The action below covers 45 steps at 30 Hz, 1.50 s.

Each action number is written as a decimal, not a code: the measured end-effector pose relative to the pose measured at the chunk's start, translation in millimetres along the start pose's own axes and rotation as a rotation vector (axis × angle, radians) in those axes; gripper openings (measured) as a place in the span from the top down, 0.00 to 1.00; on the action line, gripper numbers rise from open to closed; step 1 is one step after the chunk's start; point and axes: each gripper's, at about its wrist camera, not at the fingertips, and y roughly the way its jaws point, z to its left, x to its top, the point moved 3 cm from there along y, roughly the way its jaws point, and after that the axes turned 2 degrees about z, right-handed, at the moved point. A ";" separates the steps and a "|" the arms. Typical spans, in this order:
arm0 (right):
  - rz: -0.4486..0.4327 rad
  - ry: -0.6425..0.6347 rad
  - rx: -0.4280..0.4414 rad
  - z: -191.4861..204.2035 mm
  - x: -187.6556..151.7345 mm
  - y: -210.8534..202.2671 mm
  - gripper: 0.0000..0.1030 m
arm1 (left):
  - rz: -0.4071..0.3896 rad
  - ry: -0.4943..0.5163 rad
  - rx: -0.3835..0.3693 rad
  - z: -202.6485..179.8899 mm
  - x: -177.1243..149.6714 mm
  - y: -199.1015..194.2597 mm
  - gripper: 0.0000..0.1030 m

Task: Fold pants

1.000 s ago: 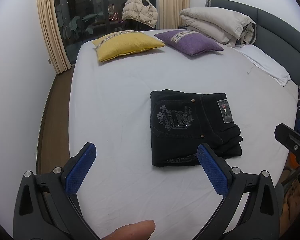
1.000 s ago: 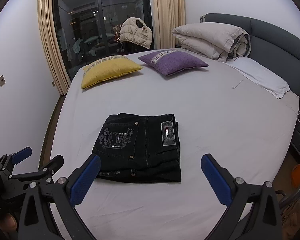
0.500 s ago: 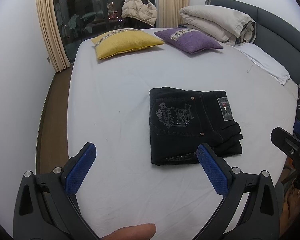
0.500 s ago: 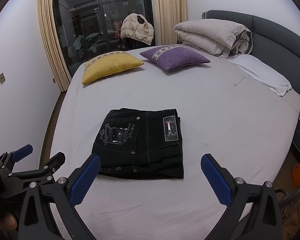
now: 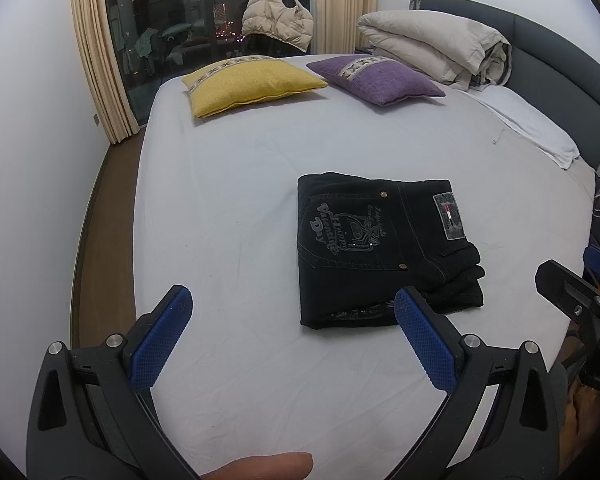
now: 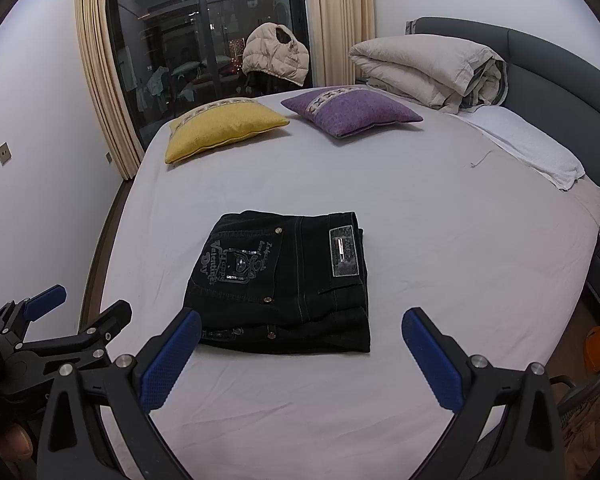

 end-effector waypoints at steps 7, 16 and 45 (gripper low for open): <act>0.002 0.000 0.000 1.2 -0.9 1.4 0.00 | 0.001 0.003 -0.003 -1.6 -1.0 0.9 0.00; 0.003 -0.001 0.000 1.0 -1.7 1.4 0.00 | 0.003 0.004 -0.005 -2.4 -1.8 1.7 0.00; 0.006 -0.001 0.003 1.6 -3.7 1.1 0.00 | 0.019 -0.005 -0.028 -1.6 -2.8 3.5 0.00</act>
